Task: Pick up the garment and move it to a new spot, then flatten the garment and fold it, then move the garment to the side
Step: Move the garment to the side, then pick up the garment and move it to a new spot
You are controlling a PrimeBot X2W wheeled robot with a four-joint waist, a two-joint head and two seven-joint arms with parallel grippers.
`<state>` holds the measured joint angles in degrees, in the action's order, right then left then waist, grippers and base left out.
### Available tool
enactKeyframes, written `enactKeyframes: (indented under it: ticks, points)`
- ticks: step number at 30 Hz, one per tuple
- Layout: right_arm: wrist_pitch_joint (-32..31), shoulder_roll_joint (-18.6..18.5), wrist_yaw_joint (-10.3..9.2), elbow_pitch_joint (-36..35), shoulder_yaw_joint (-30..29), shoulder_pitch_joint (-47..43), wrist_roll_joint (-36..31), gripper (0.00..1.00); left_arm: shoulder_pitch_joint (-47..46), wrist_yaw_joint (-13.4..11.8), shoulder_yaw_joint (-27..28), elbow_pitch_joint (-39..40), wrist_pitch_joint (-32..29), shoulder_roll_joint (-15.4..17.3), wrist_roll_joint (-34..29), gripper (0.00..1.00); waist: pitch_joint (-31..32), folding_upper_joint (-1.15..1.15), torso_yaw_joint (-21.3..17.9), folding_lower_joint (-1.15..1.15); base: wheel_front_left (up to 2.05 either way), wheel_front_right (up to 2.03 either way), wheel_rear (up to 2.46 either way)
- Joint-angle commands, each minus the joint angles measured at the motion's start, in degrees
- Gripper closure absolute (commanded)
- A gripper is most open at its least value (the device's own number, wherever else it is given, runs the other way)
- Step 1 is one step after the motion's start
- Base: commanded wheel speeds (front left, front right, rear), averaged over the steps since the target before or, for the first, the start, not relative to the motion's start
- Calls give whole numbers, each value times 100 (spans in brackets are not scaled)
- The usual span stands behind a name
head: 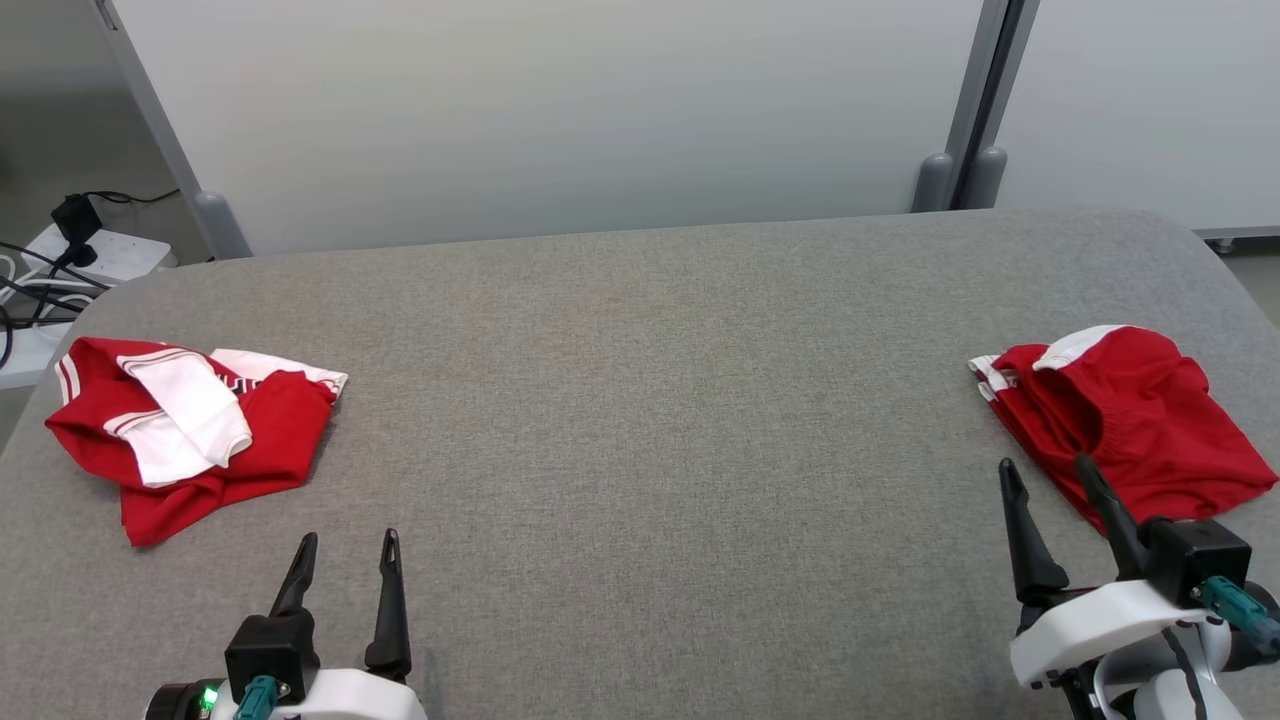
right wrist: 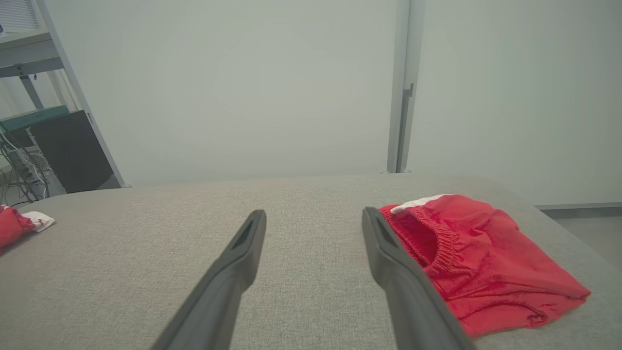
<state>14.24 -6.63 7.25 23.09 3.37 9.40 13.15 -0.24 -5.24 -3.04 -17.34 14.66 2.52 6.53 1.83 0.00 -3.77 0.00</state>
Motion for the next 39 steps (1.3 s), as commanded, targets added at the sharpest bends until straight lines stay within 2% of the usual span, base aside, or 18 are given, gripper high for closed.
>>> enactKeyframes:
  ticks: [1, 10, 16, 31, 39]
  points:
    - [75, -37, 24, -169, 171, 58, -34, 0, -138, -79, 193, 148, 34, 36, -20, 0, 7, 0, 18, 0, 0, 0, 0]
    - [75, -35, 24, -181, 170, 53, -26, 0, -141, -79, 197, 123, 34, 36, -8, 0, 5, 0, 104, 0, 0, 0, 0]
    - [75, -31, 24, -130, 255, 84, 25, 0, -194, -95, 176, 107, 34, 36, 25, 0, -28, 0, 421, 0, 0, 0, 0]
    - [75, -5, 24, 86, 723, 221, 216, 0, -181, -88, 397, 34, 34, 36, 68, 0, -219, 0, 2157, 0, 0, 0, 0]
    - [75, -26, 24, 166, 1002, 358, 269, 0, -213, -116, 543, 16, 34, 36, 137, 0, -362, 0, 2877, 0, 0, 0, 0]
